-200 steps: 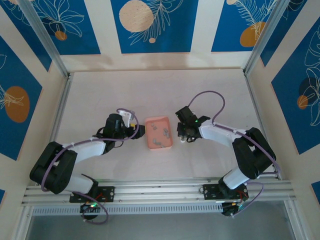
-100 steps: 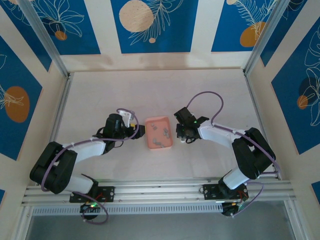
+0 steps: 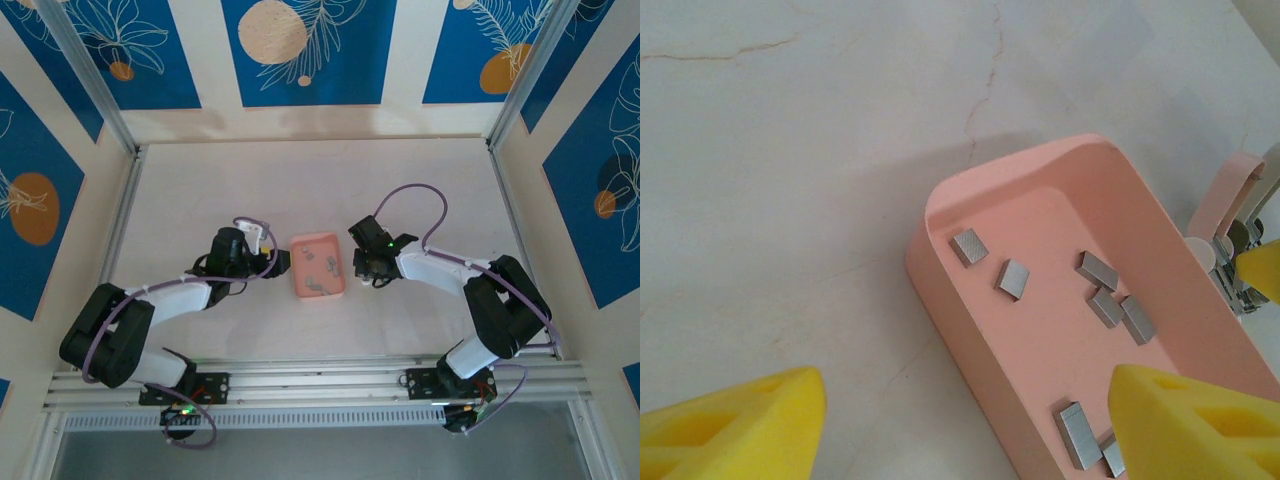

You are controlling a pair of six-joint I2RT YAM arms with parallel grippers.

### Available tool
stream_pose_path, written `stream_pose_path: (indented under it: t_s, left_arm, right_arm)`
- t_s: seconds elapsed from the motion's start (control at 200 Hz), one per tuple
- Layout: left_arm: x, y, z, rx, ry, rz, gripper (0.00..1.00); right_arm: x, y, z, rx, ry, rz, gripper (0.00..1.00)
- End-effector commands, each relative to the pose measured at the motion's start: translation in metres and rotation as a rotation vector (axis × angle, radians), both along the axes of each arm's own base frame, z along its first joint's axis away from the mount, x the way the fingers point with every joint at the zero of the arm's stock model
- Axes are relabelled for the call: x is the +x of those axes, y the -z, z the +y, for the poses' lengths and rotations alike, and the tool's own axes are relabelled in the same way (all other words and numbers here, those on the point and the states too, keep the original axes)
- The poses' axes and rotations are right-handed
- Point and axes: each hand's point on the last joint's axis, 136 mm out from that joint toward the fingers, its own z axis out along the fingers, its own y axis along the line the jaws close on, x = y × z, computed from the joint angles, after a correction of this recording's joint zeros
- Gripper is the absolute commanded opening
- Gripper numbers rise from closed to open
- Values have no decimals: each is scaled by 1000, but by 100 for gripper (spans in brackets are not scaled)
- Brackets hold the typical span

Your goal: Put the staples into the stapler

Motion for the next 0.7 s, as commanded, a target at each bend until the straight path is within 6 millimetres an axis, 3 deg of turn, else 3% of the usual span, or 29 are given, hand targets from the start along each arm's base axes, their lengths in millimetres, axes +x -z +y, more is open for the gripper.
stream_pose_path:
  t_s: [0.0,0.695]
  left_arm:
    - [-1,0,-2,8,14,-21,74]
    - [-1,1,-3,9,17,-20,74]
  right_arm:
    - [-7,5,-4,-16,8,19,18]
    - [-18,10,-8,-35,-5,58,18]
